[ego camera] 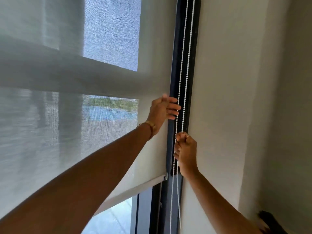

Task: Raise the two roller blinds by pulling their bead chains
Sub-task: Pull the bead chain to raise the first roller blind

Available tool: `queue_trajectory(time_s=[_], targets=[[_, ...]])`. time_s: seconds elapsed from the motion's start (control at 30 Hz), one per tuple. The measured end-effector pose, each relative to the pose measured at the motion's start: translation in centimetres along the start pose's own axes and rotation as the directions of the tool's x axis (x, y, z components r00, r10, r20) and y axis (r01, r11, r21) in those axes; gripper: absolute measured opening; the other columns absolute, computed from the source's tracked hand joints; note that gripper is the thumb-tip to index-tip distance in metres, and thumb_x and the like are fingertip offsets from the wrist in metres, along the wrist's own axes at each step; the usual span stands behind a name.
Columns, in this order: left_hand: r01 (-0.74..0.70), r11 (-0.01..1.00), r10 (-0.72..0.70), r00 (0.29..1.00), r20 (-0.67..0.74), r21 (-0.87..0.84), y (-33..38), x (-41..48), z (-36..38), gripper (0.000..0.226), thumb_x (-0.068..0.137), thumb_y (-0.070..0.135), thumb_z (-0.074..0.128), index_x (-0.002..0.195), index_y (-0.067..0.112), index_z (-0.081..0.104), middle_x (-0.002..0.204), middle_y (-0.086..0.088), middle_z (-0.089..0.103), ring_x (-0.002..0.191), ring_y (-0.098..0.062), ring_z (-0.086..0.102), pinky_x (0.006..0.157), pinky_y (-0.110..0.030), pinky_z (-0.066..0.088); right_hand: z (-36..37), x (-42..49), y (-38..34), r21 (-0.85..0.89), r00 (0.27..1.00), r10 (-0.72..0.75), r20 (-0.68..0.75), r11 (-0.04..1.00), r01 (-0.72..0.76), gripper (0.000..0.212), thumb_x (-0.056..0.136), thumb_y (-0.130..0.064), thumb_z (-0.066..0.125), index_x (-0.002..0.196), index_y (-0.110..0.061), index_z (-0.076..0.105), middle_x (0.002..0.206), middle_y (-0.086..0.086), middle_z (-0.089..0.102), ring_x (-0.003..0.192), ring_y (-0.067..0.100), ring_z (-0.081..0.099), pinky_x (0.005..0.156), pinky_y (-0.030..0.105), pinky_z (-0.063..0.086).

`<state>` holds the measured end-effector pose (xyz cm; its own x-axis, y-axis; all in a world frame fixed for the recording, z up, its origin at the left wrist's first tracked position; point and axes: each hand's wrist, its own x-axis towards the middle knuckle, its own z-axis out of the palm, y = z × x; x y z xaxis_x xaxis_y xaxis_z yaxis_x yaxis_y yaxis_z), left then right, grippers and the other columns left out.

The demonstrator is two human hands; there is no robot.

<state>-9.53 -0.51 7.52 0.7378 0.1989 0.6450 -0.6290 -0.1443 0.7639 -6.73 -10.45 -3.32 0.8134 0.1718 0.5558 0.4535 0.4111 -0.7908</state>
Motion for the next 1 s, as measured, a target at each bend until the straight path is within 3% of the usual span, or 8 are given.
queue_trajectory(time_s=[0.2,0.3,0.43,0.53,0.67,0.77,0.87,1.0], targets=[[0.036,0.994,-0.045,0.995,0.091,0.105,4.1,3.5,1.2,0.053,0.1,0.047,0.021,0.104,0.01,0.059,0.089,-0.006,0.066,0.076,-0.019,0.065,0.066,-0.029,0.055,-1.5,-2.8,3.8,0.044,0.996,0.089,0.005,0.995,-0.089,0.034,0.096,-0.004,0.035,0.066,-0.015,0.045,0.047,-0.005,0.031,0.037,0.004,0.022,0.034,0.016,0.016],[0.069,0.99,-0.084,0.989,0.119,0.126,5.8,4.7,2.3,0.036,0.102,0.03,0.025,0.102,0.011,0.055,0.085,-0.004,0.064,0.072,-0.018,0.06,0.064,-0.028,0.052,-1.7,-4.2,5.3,0.034,0.99,0.144,0.004,0.989,-0.144,0.033,0.094,0.001,0.033,0.066,-0.014,0.043,0.048,-0.005,0.031,0.038,0.005,0.022,0.036,0.016,0.015],[0.036,0.998,-0.038,0.998,0.05,0.049,4.8,4.1,4.0,0.035,0.097,0.005,0.023,0.079,0.014,0.051,0.062,0.0,0.041,0.045,-0.008,0.035,0.04,-0.018,0.032,-1.7,-5.5,7.6,0.048,0.981,0.192,-0.002,0.98,-0.192,0.041,0.097,-0.004,0.038,0.06,-0.018,0.047,0.049,-0.003,0.029,0.038,0.004,0.02,0.035,0.016,0.016],[-0.069,0.997,0.071,0.993,-0.091,0.023,1.9,2.9,5.1,0.037,0.083,-0.007,0.025,0.061,0.02,0.038,0.058,0.003,0.034,0.048,-0.009,0.028,0.041,-0.021,0.023,-1.9,-5.7,9.2,0.03,0.969,0.249,-0.011,0.968,-0.248,0.04,0.098,-0.008,0.041,0.061,-0.021,0.051,0.048,-0.003,0.033,0.035,0.003,0.022,0.033,0.015,0.017],[-0.119,0.972,0.14,0.986,-0.094,0.205,-0.8,1.7,6.4,0.04,0.082,-0.01,0.036,0.055,0.019,0.033,0.058,0.003,0.038,0.054,-0.01,0.035,0.046,-0.017,0.032,-2.4,-4.0,9.9,-0.128,0.953,0.297,0.054,0.949,-0.289,0.031,0.101,-0.013,0.037,0.075,-0.01,0.054,0.055,0.003,0.045,0.034,0.004,0.033,0.034,0.016,0.025],[-0.089,0.977,0.109,0.99,-0.094,0.195,-2.1,1.5,5.8,0.039,0.08,-0.011,0.032,0.056,0.019,0.036,0.058,0.001,0.039,0.053,-0.013,0.035,0.048,-0.023,0.03,-2.9,-1.6,7.5,-0.232,0.945,0.29,0.152,0.94,-0.251,0.024,0.097,-0.003,0.039,0.09,-0.01,0.06,0.075,0.01,0.063,0.052,0.012,0.053,0.048,0.021,0.042],[-0.091,0.971,0.116,0.988,-0.099,0.221,-2.9,1.4,4.7,0.036,0.077,-0.011,0.031,0.058,0.019,0.037,0.059,-0.001,0.039,0.057,-0.016,0.037,0.051,-0.026,0.031,-3.0,0.9,3.5,-0.259,0.933,0.285,0.22,0.939,-0.226,0.031,0.082,0.006,0.051,0.098,-0.019,0.06,0.103,0.013,0.067,0.081,0.02,0.064,0.069,0.027,0.054],[-0.109,0.962,0.144,0.982,-0.126,0.251,-3.5,0.6,3.2,0.035,0.075,-0.011,0.031,0.058,0.019,0.037,0.057,0.002,0.039,0.058,-0.016,0.039,0.056,-0.026,0.035,-2.3,4.5,-2.7,-0.031,0.944,0.208,0.255,0.978,-0.207,0.044,0.066,-0.014,0.046,0.108,-0.012,0.058,0.109,0.015,0.064,0.098,0.029,0.063,0.091,0.042,0.051]])
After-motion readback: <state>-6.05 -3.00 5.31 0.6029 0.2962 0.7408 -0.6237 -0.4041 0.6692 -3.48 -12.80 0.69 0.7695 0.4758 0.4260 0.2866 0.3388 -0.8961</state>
